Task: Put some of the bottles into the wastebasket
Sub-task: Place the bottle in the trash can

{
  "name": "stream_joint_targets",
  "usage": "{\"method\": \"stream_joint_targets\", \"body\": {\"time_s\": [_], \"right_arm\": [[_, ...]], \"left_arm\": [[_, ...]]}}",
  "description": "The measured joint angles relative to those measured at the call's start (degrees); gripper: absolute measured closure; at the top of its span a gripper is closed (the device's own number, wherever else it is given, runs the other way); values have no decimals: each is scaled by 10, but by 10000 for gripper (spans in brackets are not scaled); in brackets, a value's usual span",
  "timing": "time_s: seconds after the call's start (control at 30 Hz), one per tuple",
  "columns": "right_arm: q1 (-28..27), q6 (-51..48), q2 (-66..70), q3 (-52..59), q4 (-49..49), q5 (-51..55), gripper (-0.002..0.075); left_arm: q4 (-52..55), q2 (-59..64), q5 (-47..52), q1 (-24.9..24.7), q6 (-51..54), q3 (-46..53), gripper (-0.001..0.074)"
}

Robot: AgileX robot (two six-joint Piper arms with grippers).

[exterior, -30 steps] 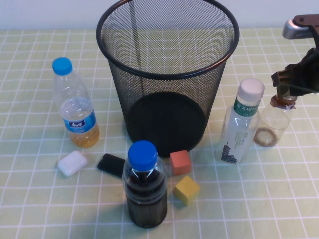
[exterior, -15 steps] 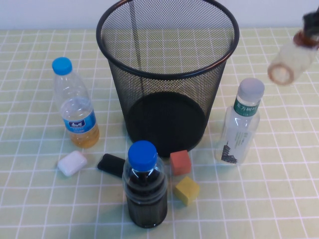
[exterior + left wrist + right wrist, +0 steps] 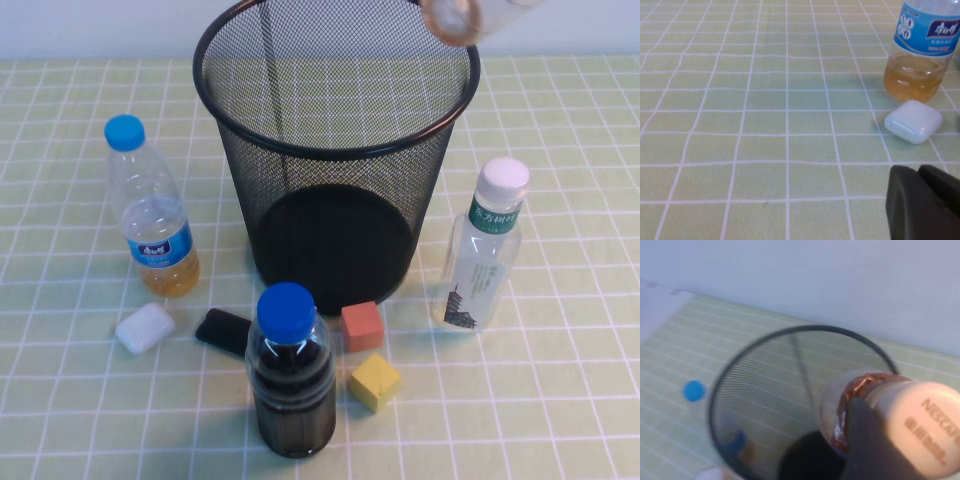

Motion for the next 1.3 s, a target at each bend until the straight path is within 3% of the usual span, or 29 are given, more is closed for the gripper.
{"method": "stream_joint_targets", "body": {"time_s": [0.27, 0.4, 0.5, 0.67, 0.8, 1.3], "right_arm": [[3, -48, 17, -4, 71, 20, 448], [43, -65, 49, -4, 65, 12, 448], [92, -61, 72, -5, 26, -9, 448], [179, 22, 120, -27, -138, -31, 448], [218, 72, 170, -46, -233, -36, 448], [228, 86, 275, -51, -275, -57, 421]], "left_arm": [[0, 0, 0, 0, 0, 0, 736], [0, 0, 0, 0, 0, 0, 736], [0, 0, 0, 0, 0, 0, 736], [0, 0, 0, 0, 0, 0, 736], [0, 0, 0, 0, 0, 0, 736], [0, 0, 0, 0, 0, 0, 736]]}}
